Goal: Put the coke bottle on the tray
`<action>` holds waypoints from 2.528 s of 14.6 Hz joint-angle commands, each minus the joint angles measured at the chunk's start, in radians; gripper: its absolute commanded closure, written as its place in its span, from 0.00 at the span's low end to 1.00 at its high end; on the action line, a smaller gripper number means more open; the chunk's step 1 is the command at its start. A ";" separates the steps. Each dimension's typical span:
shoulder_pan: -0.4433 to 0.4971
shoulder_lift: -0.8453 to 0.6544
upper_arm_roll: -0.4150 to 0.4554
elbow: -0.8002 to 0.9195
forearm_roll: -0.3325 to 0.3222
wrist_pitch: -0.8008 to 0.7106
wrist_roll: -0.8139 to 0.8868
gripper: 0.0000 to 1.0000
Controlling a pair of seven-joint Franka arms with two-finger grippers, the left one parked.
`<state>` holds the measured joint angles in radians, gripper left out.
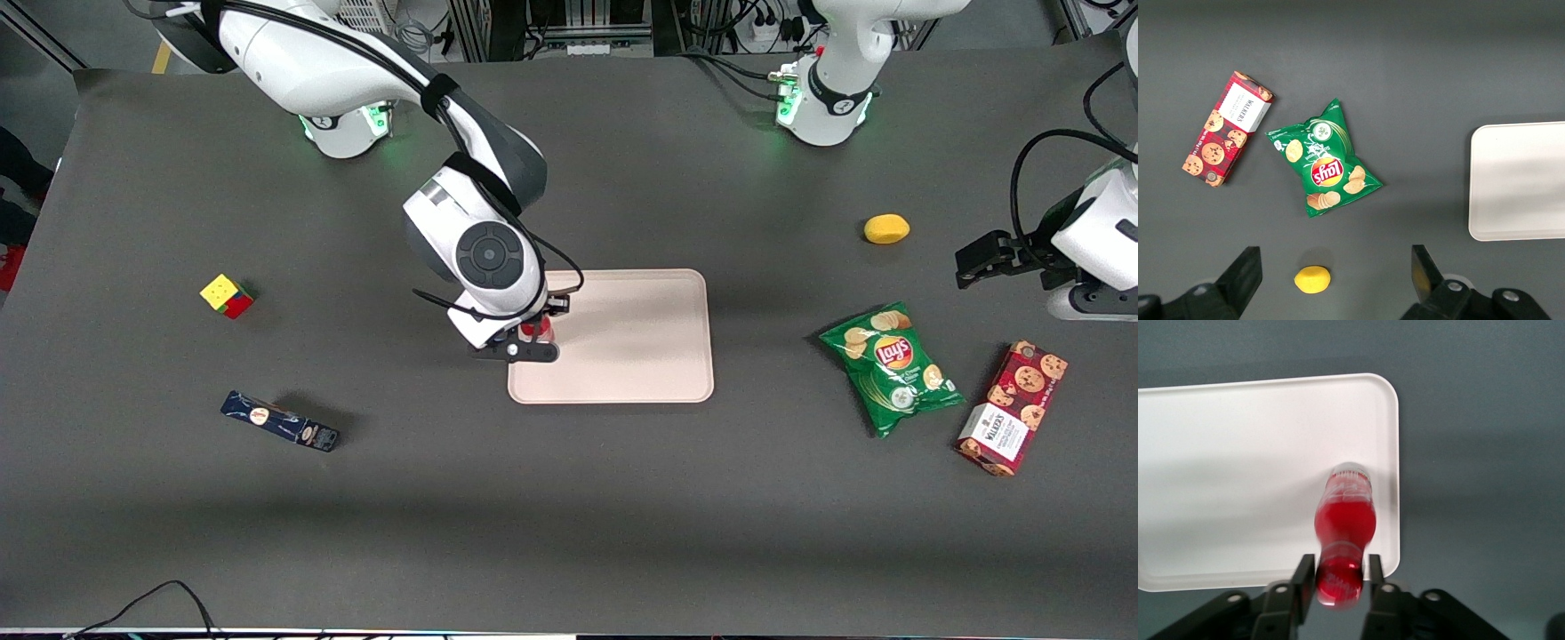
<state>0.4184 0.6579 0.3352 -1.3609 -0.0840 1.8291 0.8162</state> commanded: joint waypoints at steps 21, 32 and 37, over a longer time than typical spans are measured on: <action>-0.135 -0.527 -0.356 -0.303 0.168 -0.010 -0.591 0.00; -0.159 -0.804 -0.602 -0.534 0.135 -0.060 -0.716 0.00; -0.159 -0.802 -0.591 -0.474 0.043 -0.115 -0.739 0.00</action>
<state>0.2604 -0.1382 -0.2691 -1.8670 -0.0035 1.7563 0.1130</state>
